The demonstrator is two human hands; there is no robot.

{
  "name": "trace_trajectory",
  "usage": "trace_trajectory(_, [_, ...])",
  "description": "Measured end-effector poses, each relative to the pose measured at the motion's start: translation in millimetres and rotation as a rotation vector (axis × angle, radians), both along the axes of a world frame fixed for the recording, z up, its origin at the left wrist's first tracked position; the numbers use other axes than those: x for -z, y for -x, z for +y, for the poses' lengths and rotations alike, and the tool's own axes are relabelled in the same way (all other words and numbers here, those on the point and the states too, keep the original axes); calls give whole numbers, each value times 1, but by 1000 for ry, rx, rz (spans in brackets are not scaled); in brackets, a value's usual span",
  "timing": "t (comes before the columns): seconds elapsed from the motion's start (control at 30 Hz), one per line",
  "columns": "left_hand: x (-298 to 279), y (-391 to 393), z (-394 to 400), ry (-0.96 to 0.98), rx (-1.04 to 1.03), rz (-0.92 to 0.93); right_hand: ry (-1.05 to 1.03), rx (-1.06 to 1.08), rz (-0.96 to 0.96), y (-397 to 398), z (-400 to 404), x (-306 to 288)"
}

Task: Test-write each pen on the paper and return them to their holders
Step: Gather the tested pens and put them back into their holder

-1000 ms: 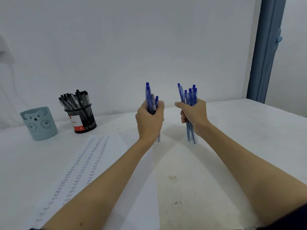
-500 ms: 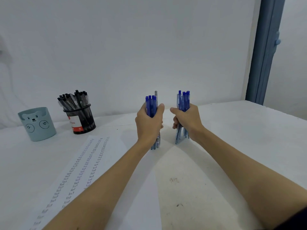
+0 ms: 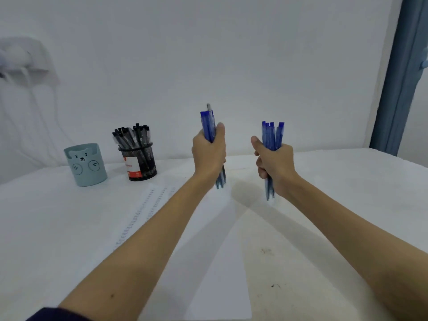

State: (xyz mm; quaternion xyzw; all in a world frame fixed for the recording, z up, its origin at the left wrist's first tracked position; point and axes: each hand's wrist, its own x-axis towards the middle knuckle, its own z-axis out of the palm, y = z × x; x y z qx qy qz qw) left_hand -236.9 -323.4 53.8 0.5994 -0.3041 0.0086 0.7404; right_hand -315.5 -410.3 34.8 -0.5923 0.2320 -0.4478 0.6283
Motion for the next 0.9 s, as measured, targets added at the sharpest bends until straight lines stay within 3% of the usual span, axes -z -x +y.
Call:
trace_trajectory(0.13, [-34,-32,56,-10,-44,2,-18,-175,10,-26,37,-18])
trace_trajectory(0.43, [-36,-156,178,57,-303,49,6,-481,-2,-161,159,-74])
trace_trajectory(0.57, [-46,-213,202,124,-380,121,33,-504,-13,-225,192,-89])
trace_trajectory(0.9, [-56,-325,200,143,-502,19,127,-354,-186,-365,217,-87])
